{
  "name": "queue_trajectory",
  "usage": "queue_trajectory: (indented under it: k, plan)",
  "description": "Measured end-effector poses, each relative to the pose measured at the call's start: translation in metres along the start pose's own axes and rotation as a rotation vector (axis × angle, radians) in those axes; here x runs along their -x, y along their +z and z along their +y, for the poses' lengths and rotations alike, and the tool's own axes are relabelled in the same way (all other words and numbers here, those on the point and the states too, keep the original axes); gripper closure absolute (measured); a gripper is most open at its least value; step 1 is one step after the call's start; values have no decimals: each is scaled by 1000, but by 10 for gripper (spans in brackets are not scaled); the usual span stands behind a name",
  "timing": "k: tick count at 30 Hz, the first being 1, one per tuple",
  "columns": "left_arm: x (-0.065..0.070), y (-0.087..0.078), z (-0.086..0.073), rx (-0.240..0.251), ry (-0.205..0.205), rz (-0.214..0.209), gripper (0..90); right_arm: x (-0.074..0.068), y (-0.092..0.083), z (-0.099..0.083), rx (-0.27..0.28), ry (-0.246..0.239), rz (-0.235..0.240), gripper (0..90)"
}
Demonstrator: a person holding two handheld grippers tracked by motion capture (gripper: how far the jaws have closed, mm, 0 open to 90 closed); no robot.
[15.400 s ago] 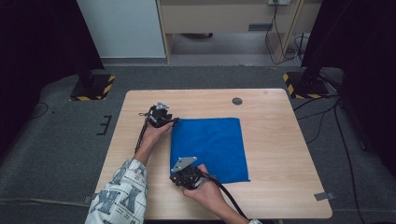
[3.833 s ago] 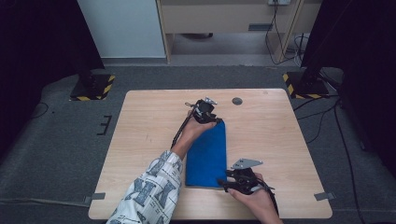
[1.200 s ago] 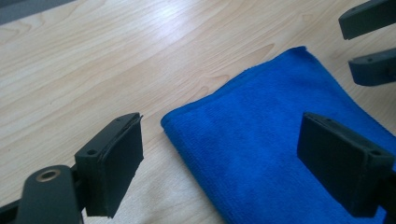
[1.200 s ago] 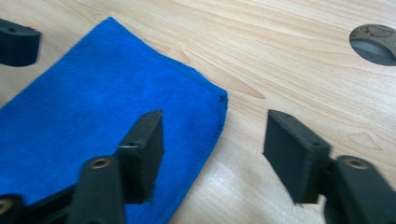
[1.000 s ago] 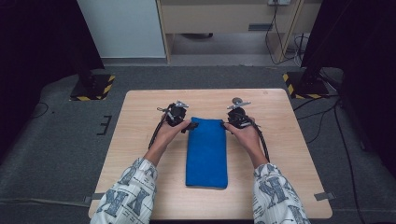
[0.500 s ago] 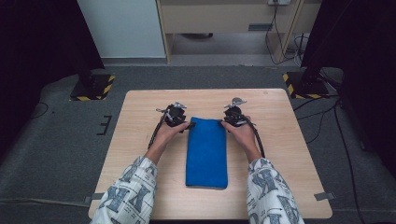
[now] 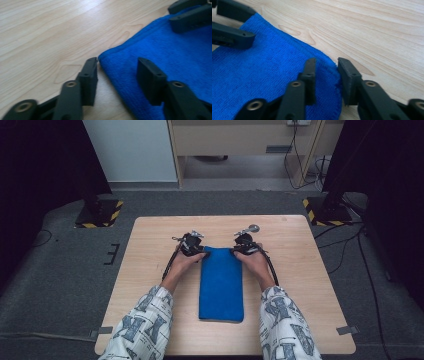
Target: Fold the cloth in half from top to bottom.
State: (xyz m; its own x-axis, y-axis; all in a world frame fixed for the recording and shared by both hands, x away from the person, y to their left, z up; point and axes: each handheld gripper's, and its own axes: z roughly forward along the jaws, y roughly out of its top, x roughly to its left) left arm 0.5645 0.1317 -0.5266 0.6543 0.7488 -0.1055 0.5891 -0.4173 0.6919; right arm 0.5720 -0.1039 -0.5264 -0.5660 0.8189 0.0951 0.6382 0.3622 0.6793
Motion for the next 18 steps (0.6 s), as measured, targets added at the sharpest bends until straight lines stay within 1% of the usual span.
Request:
queue_trajectory:
  k: [3,5,8,10,13,15,18]
  plan:
    - [6,0,1,-17,29,1,662,0,0,0,-4,3,15,816]
    - [8,0,2,-22,25,3,722,-1,0,0,-6,-1,19,847]
    - [10,-1,3,-26,15,3,787,-3,-2,1,-15,-16,13,860]
    - [11,-4,5,-24,21,5,811,-4,-4,1,-8,-14,15,862]
    - [15,-10,9,-7,20,8,822,-5,-11,1,3,-24,14,864]
    - [19,-15,11,0,29,8,826,-6,-18,1,18,-23,13,865]
    - [24,-21,14,11,49,19,826,-8,-25,2,28,-29,13,868]
